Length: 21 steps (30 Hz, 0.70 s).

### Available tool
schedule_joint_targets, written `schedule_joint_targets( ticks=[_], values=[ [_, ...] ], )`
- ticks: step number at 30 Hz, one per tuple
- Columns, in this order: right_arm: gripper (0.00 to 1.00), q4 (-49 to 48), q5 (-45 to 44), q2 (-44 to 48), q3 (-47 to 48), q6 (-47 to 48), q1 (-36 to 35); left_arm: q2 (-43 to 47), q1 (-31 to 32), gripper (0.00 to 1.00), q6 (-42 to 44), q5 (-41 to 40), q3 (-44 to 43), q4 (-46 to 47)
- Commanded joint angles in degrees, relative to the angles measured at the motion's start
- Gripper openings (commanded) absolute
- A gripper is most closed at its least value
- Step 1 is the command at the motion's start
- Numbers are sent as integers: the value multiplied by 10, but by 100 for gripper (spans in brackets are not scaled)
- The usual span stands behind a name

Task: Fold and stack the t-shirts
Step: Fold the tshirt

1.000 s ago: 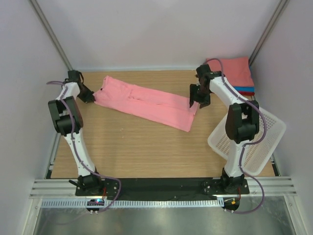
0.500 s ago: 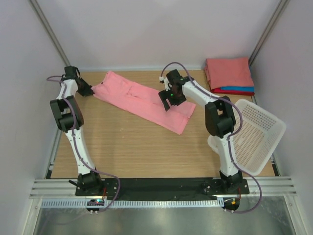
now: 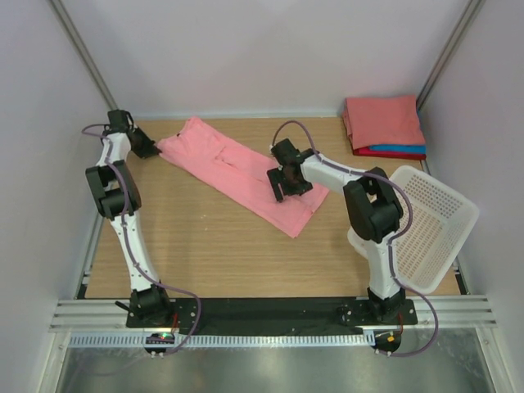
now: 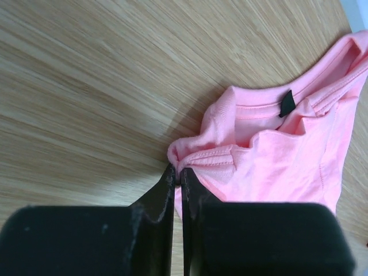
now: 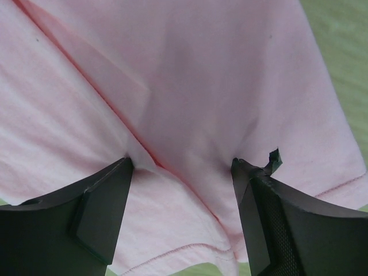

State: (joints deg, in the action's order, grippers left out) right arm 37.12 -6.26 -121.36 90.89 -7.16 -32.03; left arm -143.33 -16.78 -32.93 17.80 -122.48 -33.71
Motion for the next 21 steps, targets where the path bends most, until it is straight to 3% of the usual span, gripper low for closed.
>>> schedule_joint_targets(
  ticks=[1, 7, 12, 16, 21],
  values=[
    [78, 55, -56, 21, -66, -97, -22, -18, 9, 5, 11, 16, -14, 8],
    [78, 102, -70, 54, -135, -274, -74, -21, 34, 15, 7, 84, -43, 24],
    [78, 132, -82, 94, -156, -370, -137, 30, 36, 41, 10, -30, -22, -8],
    [79, 163, -103, 98, -127, -410, -188, 77, 36, 43, -1, -70, 11, -14],
    [80, 189, -118, 111, -112, -412, -189, 106, 49, 42, -15, -19, 53, -27]
  ],
)
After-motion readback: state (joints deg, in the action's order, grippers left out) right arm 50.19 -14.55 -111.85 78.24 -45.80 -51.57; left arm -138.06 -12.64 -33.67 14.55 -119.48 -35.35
